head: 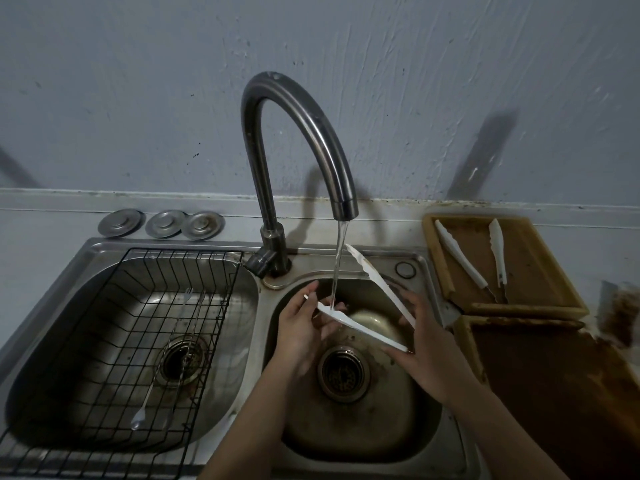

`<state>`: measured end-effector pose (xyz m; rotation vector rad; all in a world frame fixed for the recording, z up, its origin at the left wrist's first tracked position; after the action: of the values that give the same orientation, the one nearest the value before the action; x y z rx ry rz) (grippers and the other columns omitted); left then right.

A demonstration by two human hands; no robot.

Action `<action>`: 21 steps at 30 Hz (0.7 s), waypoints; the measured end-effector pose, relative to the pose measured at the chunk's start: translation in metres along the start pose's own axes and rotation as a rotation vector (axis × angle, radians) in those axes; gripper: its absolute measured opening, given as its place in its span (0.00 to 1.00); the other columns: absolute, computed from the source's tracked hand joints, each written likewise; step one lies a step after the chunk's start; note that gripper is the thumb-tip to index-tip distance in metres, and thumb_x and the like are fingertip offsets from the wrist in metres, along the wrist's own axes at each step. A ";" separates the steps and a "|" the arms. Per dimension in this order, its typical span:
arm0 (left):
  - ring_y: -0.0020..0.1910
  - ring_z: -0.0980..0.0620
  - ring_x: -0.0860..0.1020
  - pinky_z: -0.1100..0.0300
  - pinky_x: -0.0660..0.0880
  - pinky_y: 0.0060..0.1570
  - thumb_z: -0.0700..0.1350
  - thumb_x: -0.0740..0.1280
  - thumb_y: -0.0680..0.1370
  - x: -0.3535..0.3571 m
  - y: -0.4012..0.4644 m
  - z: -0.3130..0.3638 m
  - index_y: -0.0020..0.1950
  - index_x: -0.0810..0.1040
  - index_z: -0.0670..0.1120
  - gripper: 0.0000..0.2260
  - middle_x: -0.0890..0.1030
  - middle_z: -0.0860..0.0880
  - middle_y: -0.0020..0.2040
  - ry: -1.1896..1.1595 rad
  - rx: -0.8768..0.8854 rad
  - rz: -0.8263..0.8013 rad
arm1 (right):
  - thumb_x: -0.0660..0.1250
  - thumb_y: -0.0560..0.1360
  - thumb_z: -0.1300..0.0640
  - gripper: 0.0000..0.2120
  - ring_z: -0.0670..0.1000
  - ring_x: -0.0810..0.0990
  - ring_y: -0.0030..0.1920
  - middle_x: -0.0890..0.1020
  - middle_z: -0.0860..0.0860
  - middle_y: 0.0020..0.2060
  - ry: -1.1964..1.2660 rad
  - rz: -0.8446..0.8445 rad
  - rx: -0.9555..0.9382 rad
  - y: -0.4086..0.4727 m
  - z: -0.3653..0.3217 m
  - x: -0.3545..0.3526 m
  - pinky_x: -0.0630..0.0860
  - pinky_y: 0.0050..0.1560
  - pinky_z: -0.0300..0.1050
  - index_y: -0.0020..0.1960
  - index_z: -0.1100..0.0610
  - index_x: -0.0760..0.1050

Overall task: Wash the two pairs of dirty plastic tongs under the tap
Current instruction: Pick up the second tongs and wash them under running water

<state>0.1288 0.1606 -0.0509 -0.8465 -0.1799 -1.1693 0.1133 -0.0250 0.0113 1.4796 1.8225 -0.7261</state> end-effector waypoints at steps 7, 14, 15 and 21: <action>0.50 0.44 0.81 0.53 0.80 0.46 0.38 0.58 0.80 -0.001 0.006 -0.003 0.64 0.74 0.35 0.14 0.78 0.36 0.60 -0.029 0.005 0.073 | 0.71 0.70 0.48 0.09 0.42 0.77 0.32 0.78 0.47 0.30 0.087 -0.087 0.092 0.005 0.012 0.012 0.74 0.35 0.38 0.39 0.50 0.74; 0.51 0.51 0.81 0.57 0.79 0.48 0.28 0.59 0.77 0.012 0.000 -0.021 0.64 0.73 0.40 0.18 0.79 0.41 0.61 -0.026 -0.085 0.114 | 0.72 0.70 0.49 0.14 0.50 0.80 0.43 0.82 0.52 0.42 -0.005 0.069 0.213 0.002 0.025 -0.007 0.78 0.48 0.49 0.49 0.58 0.79; 0.53 0.50 0.81 0.57 0.78 0.50 0.25 0.59 0.75 0.016 -0.001 -0.023 0.65 0.72 0.40 0.21 0.79 0.41 0.62 -0.018 -0.086 0.122 | 0.72 0.70 0.49 0.14 0.50 0.80 0.43 0.82 0.52 0.42 -0.016 0.083 0.215 0.001 0.024 -0.008 0.78 0.48 0.49 0.49 0.58 0.78; 0.45 0.44 0.83 0.49 0.80 0.51 0.34 0.59 0.79 0.027 -0.005 -0.022 0.52 0.76 0.38 0.08 0.83 0.40 0.48 0.167 -0.023 0.136 | 0.72 0.70 0.50 0.12 0.43 0.74 0.36 0.75 0.45 0.34 0.003 0.131 0.233 -0.004 0.021 -0.011 0.67 0.36 0.32 0.46 0.57 0.77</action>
<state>0.1289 0.1253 -0.0488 -0.7653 0.0280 -1.1094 0.1140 -0.0487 0.0065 1.7315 1.6690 -0.8943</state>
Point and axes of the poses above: each hand's wrist, its own y-axis towards the middle knuckle, its own x-axis out of the palm, z = x × y, the point moved 8 cm from there along y, towards the middle knuckle
